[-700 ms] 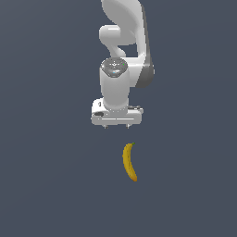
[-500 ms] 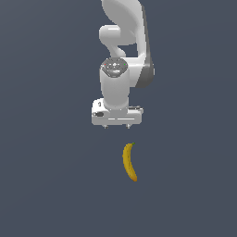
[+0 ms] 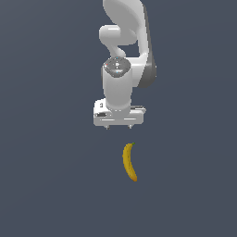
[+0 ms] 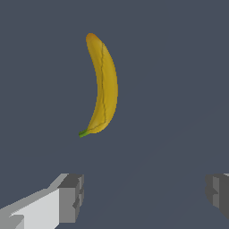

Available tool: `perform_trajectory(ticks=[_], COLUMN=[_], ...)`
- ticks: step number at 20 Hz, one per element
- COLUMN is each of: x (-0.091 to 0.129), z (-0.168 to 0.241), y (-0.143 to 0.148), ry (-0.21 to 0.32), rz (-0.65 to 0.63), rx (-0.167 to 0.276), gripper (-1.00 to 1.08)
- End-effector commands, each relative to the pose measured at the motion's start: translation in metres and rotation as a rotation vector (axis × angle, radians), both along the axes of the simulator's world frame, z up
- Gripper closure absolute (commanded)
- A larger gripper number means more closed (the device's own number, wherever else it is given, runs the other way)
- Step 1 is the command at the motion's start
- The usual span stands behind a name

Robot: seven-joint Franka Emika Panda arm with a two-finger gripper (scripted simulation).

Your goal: Pick up the object and move it to a goal position.

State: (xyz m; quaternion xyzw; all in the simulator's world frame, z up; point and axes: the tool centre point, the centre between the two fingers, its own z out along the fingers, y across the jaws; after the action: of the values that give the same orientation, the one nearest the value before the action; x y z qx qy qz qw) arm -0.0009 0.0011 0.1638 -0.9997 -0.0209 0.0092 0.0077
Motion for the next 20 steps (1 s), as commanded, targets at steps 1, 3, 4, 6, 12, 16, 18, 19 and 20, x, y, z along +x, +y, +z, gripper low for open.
perform_trajectory(ticks=[1,3,4,6,12,16,18,19,20], x=[0.001,0.004,0.006,0.011,0.032,0.051,0.061,0.065,0.069], z=[-0.001,-0.003,-0.004,-0.008,-0.025,-0.043,-0.053,-0.058,-0.062], y=[0.000,0.002,0.003,0.005,0.015,0.025,0.031,0.033,0.036], ry=[0.000,0.000,-0.001,-0.001,-0.005,-0.008,-0.010,-0.011,-0.012], rz=[-0.001,-0.003,-0.005,-0.009,-0.029,-0.047,-0.058,-0.062,-0.067], rx=[0.000,-0.001,-0.001,-0.002,-0.007,-0.010,-0.012,-0.013,-0.013], gripper=[-0.92,-0.92,-0.92,-0.92,-0.92,-0.92,-0.92,-0.92,-0.92])
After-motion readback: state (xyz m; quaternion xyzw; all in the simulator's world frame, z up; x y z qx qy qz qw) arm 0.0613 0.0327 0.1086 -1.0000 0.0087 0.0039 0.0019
